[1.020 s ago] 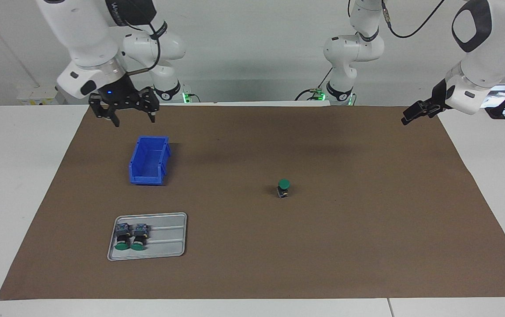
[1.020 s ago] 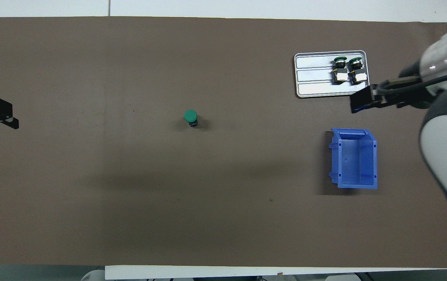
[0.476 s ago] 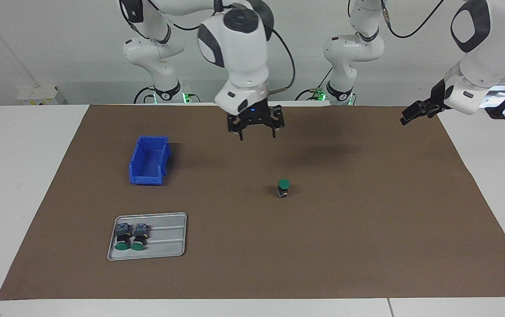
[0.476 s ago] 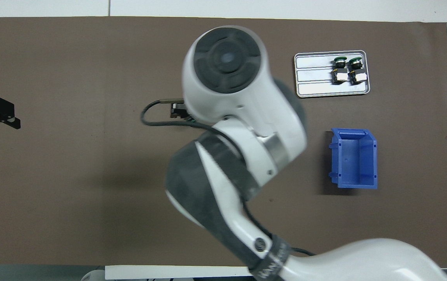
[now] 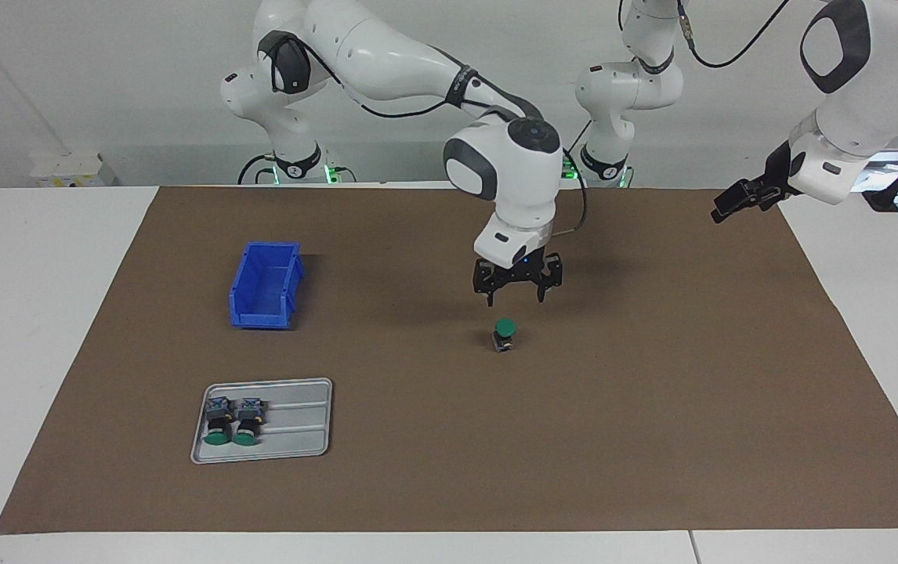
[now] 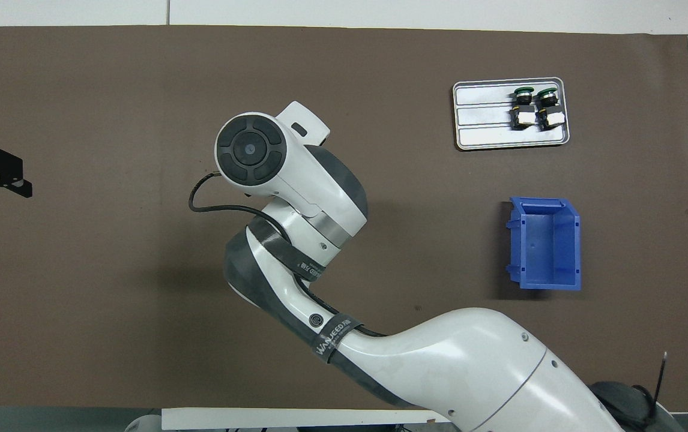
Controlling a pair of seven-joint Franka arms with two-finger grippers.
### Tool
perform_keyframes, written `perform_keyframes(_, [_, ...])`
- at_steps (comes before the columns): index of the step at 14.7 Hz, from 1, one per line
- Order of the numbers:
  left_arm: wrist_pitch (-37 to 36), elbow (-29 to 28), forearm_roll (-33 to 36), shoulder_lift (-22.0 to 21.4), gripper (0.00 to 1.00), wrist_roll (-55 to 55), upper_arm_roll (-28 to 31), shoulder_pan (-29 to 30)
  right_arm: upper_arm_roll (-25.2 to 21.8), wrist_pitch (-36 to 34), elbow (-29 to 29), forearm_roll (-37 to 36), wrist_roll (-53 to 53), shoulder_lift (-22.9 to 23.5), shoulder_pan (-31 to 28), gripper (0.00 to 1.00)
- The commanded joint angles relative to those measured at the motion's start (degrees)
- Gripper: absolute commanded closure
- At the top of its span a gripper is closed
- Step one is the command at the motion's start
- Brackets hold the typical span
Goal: Place and press button with both arms
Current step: 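Reach the right gripper to the green button and grasp it, then carry the green button to the blue bin and lower it in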
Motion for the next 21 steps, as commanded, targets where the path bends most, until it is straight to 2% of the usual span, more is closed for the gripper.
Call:
perform_keyframes(1, [0.80, -0.36, 0.98, -0.64, 0.00, 0.55, -0.15, -0.22, 0.41, 6.71, -8.05, -0.90, -1.98, -1.50, -1.07, 0.01])
perform_keyframes(8, [0.72, -0.36, 1.16, -0.99, 0.00, 2.92, 0.20, -0.05, 0.41, 9.71, -9.21, -0.72, -2.77, 0.87, -1.16, 0.02])
perform_keyframes(10, [1.06, -0.36, 1.16, -1.43, 0.00, 3.10, -0.06, -0.05, 0.41, 9.98, -9.21, -0.72, -2.86, 0.88, -1.16, 0.41])
perform_keyframes(11, [1.15, -0.27, 1.16, -1.43, 0.00, 3.36, 0.11, -0.05, 0.41, 10.07, -9.21, -0.63, -2.86, 0.96, -1.25, 0.56])
perform_keyframes(13, [1.15, -0.27, 1.16, -1.52, 0.00, 3.72, 0.20, 0.39, 0.41, 10.07, -9.12, -0.46, -2.95, 0.88, -1.25, 0.77])
perform_keyframes(14, [0.98, -0.27, 1.25, -1.52, 0.00, 4.07, 0.20, 0.48, 0.41, 9.98, -9.04, -0.46, -2.86, 0.96, -1.25, 1.00])
perform_keyframes(17, [1.15, -0.27, 3.97, -1.52, 0.00, 5.12, 0.11, 0.39, 0.24, 7.45, -8.16, -0.81, -5.39, -0.43, -3.52, 1.00])
perform_keyframes(21, [1.59, -0.45, 3.89, -1.70, 0.00, 5.47, 0.29, 0.31, 0.32, 1.21, -9.73, -0.72, -10.76, -7.98, -10.98, 1.00])
